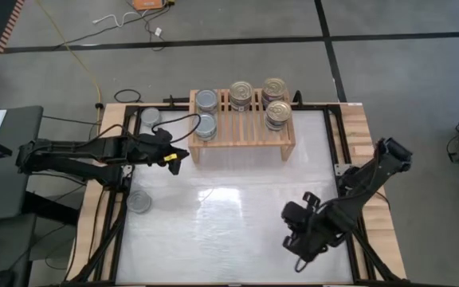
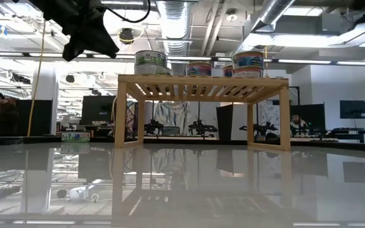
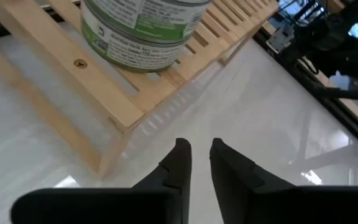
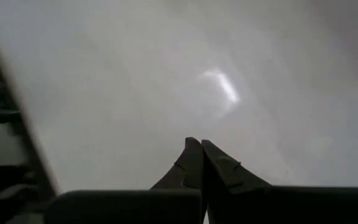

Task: Stack canned seafood by type on shelf
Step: Put the green tuna can on the shelf

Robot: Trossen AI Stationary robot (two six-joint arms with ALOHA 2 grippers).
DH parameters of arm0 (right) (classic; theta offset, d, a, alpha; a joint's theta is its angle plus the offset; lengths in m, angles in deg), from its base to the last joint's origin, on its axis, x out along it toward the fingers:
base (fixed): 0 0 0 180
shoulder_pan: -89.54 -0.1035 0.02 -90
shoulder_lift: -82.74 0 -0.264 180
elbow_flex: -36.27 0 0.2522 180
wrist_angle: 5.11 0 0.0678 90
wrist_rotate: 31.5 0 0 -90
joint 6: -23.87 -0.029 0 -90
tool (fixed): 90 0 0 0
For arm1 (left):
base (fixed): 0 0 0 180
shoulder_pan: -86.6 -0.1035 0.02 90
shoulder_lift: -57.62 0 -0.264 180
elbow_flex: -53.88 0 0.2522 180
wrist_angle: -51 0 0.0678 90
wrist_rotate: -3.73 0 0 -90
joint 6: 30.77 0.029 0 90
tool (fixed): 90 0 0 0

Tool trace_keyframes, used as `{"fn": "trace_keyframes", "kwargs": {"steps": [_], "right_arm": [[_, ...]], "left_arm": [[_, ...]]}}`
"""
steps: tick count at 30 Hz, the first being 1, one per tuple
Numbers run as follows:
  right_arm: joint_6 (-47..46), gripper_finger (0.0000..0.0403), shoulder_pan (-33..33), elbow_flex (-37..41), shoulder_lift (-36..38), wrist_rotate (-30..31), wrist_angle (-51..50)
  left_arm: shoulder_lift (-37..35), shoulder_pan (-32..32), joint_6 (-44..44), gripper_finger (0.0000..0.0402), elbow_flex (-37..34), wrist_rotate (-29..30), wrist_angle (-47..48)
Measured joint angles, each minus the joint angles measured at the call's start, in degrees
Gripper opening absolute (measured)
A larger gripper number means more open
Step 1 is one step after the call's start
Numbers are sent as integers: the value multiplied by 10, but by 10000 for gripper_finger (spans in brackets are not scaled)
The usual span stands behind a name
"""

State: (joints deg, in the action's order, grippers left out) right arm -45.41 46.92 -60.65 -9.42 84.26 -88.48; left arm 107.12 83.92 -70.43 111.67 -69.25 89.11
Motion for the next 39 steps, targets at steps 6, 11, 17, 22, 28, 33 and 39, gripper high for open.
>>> {"fn": "trace_keyframes", "kwargs": {"steps": [6,11,17,22,28,33,39], "right_arm": [[7,21,-40,169,88,28,206],[17,21,-51,255,115,78,308],[-3,21,-35,280,104,117,346],[49,21,-25,280,103,119,379],[92,21,-25,280,104,120,406],[94,21,-25,280,103,120,405],[94,21,-24,280,104,120,405]], "left_arm": [[0,0,-43,107,0,35,-1],[0,0,-69,184,0,72,11],[0,10,-131,250,0,41,17],[15,57,-156,258,0,-3,23],[62,116,-248,258,0,-3,65],[93,141,-371,258,0,-14,209],[97,151,-427,258,0,-82,286]]}}
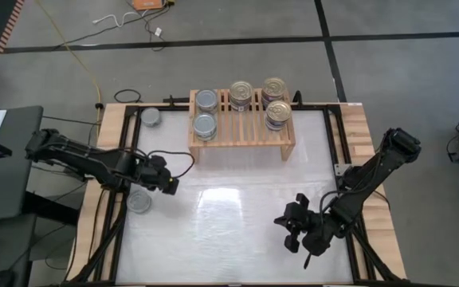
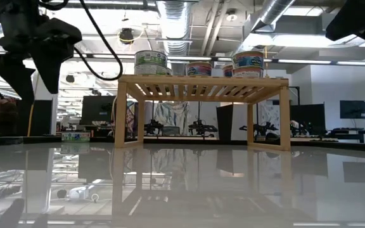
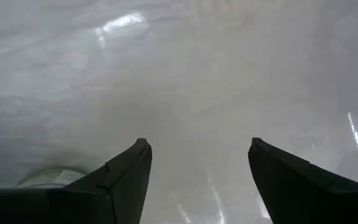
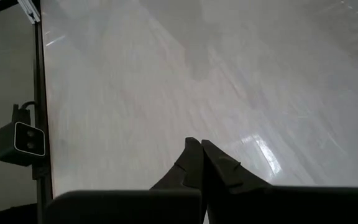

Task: Stack canned seafood by type on shelf
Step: Put the green tuna can on the shelf

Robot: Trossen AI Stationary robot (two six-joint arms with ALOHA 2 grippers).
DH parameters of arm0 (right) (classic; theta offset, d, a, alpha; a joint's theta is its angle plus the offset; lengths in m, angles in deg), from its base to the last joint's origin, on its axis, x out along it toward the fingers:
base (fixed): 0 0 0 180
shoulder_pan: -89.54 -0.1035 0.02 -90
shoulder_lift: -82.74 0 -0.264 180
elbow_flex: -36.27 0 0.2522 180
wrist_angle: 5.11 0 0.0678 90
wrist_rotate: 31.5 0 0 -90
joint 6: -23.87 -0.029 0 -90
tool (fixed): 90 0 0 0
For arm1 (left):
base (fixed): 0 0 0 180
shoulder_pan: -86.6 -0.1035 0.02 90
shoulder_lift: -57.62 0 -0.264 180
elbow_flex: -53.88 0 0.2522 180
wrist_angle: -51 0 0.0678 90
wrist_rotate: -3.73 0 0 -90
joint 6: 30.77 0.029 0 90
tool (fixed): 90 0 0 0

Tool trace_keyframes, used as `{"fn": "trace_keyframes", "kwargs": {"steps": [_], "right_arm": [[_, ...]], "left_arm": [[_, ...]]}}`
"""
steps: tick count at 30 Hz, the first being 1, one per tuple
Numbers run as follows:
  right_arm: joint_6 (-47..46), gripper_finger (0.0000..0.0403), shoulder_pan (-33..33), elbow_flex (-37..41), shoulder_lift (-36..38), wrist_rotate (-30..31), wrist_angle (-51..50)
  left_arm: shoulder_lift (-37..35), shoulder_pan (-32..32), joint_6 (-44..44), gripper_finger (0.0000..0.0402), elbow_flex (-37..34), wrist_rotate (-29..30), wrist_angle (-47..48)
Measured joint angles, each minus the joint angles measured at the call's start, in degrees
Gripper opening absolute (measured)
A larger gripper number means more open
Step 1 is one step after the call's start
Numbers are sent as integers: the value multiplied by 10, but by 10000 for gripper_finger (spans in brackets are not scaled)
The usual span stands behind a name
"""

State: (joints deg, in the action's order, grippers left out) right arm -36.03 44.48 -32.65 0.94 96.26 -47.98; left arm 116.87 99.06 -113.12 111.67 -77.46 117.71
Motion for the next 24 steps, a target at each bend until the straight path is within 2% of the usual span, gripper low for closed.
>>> {"fn": "trace_keyframes", "kwargs": {"steps": [24], "right_arm": [[-2,21,13,0,0,0,21]], "left_arm": [[0,5,51,258,0,-8,1]]}}
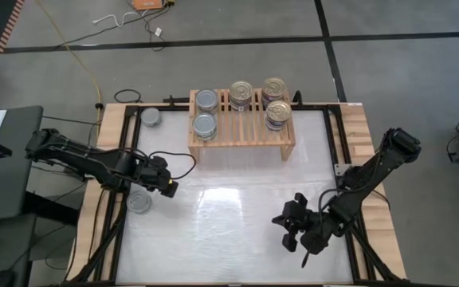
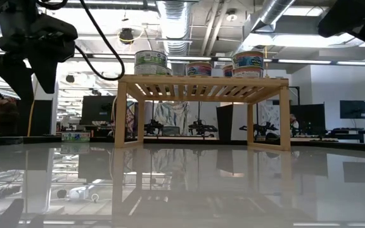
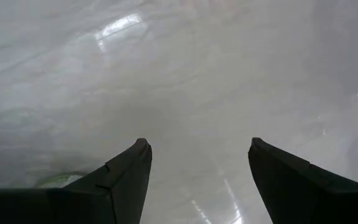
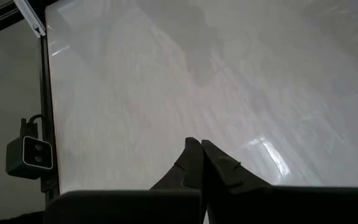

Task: Stack canned seafood by type on shelf
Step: Put the green tuna can on the shelf

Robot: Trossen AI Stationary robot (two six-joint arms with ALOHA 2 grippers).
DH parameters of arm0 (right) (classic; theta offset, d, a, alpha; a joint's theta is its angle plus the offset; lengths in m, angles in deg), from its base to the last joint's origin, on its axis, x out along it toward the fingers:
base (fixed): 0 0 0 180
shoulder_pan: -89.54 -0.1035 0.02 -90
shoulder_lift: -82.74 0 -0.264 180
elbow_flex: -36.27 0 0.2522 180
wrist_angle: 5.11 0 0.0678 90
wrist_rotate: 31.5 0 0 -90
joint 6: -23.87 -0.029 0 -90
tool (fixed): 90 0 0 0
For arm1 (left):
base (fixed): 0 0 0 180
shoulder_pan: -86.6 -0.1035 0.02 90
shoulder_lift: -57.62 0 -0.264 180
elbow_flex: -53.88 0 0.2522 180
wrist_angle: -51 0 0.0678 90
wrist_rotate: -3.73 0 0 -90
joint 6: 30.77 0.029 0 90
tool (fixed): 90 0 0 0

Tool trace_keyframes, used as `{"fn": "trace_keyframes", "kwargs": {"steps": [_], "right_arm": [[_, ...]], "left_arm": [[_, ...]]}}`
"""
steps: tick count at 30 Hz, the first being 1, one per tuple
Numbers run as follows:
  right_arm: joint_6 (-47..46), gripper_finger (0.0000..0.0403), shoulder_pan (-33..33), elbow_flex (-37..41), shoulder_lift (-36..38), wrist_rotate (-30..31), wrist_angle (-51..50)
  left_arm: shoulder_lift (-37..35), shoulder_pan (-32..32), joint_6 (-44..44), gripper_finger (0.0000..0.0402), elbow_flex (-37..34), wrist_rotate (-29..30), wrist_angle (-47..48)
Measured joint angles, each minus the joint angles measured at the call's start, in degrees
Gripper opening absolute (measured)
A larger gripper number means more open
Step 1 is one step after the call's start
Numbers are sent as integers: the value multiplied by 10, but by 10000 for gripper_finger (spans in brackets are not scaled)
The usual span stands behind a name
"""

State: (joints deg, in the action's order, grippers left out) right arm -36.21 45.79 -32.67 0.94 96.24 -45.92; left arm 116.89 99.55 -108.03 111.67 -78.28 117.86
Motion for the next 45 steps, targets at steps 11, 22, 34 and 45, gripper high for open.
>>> {"fn": "trace_keyframes", "kwargs": {"steps": [11,22,34,45], "right_arm": [[0,21,16,0,0,0,4],[1,21,16,0,0,0,5],[1,21,16,0,0,0,5],[1,21,20,0,0,0,5]], "left_arm": [[0,0,12,258,0,0,0],[0,0,31,258,0,0,0],[0,0,44,258,0,1,0],[56,0,31,258,1,-56,3]]}}
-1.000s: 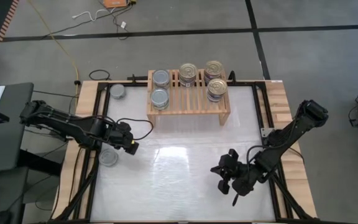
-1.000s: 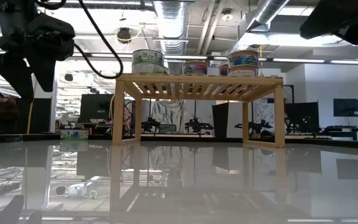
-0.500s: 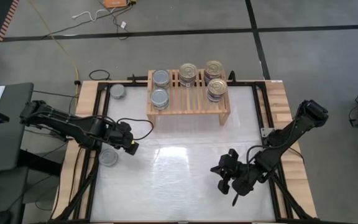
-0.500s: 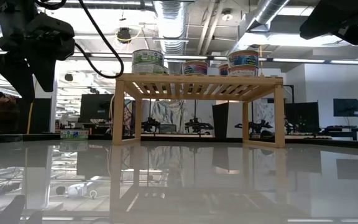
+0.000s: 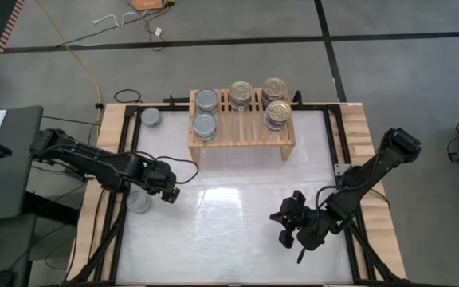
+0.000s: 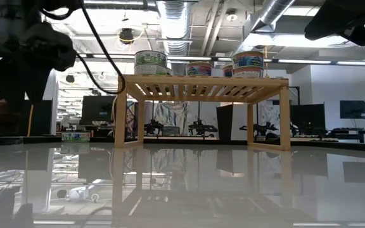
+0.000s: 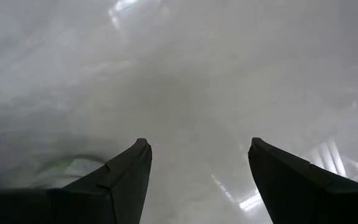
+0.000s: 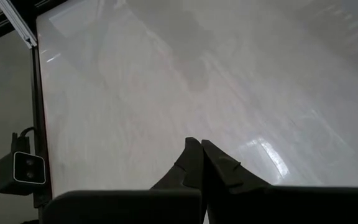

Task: Stack canned seafood by type on shelf
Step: Put the green tuna can on the shelf

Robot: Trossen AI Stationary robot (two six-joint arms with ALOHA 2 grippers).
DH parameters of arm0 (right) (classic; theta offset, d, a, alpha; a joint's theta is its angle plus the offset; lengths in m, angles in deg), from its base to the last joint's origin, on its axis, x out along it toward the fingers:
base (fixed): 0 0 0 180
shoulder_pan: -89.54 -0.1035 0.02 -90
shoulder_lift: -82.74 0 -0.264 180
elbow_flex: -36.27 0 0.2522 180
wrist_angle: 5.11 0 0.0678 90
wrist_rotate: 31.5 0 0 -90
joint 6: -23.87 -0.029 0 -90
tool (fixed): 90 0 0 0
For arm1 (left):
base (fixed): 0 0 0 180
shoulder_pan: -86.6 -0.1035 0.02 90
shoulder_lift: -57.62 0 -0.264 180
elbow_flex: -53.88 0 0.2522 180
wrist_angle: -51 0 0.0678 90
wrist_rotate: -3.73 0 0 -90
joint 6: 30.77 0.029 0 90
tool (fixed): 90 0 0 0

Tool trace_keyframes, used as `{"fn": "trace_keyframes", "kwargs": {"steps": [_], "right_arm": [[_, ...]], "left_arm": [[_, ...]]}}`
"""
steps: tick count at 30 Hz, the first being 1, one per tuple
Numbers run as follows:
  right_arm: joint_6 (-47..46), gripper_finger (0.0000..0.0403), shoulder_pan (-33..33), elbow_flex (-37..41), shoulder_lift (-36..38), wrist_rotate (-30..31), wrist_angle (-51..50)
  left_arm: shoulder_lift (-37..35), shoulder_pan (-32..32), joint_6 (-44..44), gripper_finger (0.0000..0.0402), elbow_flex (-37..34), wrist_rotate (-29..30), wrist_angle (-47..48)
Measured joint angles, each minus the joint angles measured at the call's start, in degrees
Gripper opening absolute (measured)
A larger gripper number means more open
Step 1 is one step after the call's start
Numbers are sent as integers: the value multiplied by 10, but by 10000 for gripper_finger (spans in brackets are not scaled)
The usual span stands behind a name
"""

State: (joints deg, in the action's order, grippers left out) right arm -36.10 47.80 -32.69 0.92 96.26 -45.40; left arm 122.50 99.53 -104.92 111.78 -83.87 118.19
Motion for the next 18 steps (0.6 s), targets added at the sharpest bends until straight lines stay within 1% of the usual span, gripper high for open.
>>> {"fn": "trace_keyframes", "kwargs": {"steps": [4,6,7,9,11,15,16,18], "right_arm": [[0,21,3,0,0,0,0],[0,21,3,0,0,0,0],[0,21,3,0,0,0,0],[0,21,3,0,0,0,1],[0,21,3,0,0,0,2],[0,21,3,0,0,0,2],[0,21,3,0,0,0,2],[0,21,3,0,0,0,2]], "left_arm": [[7,0,0,256,0,-22,-5],[7,0,-3,244,0,-23,-6],[5,0,-6,232,0,-23,-2],[1,0,-7,195,0,-22,-1],[-1,-2,1,148,0,-21,-2],[-2,-2,19,31,0,-17,-20],[-2,-2,19,16,0,-17,-24],[-2,-2,24,9,0,-26,-25]]}}
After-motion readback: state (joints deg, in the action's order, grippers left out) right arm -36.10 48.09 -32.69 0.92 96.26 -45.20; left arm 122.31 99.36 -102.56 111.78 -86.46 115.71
